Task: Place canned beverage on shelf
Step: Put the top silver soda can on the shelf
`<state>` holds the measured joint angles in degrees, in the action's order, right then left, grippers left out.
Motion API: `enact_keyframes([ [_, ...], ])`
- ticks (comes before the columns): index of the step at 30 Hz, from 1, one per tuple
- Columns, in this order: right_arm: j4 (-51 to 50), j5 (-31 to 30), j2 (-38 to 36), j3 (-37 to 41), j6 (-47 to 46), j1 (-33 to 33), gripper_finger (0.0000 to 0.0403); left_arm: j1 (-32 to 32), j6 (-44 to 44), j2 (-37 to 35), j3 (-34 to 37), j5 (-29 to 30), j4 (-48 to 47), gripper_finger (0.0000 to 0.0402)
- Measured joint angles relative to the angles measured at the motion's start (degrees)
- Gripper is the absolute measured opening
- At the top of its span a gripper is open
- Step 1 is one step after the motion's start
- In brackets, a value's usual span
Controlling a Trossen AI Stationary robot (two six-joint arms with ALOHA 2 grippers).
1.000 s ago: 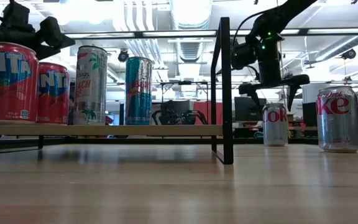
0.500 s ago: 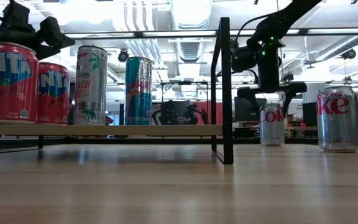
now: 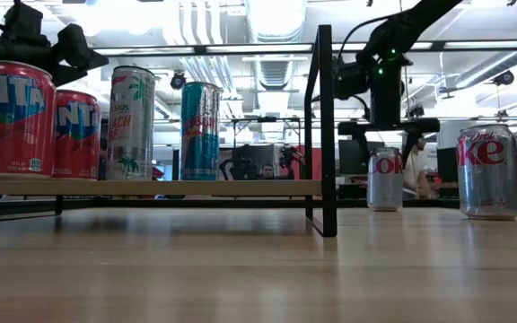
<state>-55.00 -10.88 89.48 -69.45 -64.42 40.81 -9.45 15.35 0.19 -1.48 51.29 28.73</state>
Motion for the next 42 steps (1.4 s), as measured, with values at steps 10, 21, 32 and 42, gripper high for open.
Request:
enact_keyframes([
  [10,-0.4,-1.7,-5.0,0.2,-4.4,-7.1,0.0293,0.0,0.0,0.0,0.0,0.0,0.0,0.0311],
  [21,0.4,-3.7,-4.4,-5.0,-0.8,-10.2,0.0293,0.0,0.0,0.0,0.0,0.0,0.0,0.0311],
  [32,-1.3,-2.1,5.1,-16.8,7.7,-12.5,0.0293,0.0,0.0,0.0,0.0,0.0,0.0,0.0311],
  [42,-9.4,0.8,17.4,-32.9,12.1,-13.5,0.0293,0.0,0.0,0.0,0.0,0.0,0.0,0.0311],
])
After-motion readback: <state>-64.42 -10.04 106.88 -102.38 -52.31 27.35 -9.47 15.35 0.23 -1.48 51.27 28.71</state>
